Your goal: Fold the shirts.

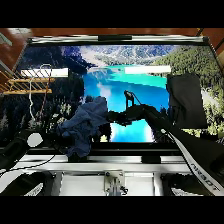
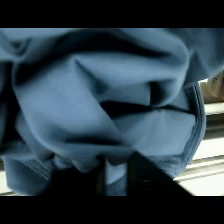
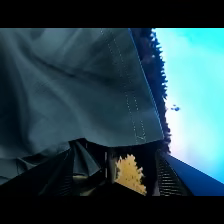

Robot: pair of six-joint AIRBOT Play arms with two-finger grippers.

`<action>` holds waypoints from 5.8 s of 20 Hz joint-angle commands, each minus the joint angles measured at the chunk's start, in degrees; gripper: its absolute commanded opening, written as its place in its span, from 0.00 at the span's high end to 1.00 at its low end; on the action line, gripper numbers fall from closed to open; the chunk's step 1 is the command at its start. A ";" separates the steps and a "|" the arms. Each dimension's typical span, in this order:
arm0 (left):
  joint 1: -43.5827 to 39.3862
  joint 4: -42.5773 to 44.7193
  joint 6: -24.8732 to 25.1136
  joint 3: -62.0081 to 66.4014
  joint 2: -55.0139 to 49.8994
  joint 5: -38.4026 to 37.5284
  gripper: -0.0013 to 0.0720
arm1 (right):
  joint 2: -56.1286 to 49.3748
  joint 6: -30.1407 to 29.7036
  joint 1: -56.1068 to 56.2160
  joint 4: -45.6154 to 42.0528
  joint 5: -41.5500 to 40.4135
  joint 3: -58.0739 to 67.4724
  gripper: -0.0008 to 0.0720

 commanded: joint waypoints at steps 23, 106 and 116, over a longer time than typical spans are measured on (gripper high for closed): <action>0.02 8.83 12.04 17.55 6.78 -10.21 0.94 | 5.31 4.87 -1.75 -2.05 7.21 4.46 0.90; 12.98 -4.42 16.65 13.81 -0.76 -3.04 0.94 | 7.96 -2.27 -28.26 -0.42 -18.64 -17.27 0.76; 13.00 12.72 19.80 62.38 -0.76 -8.61 0.94 | 26.34 -14.05 -28.30 -18.58 -37.53 21.00 0.90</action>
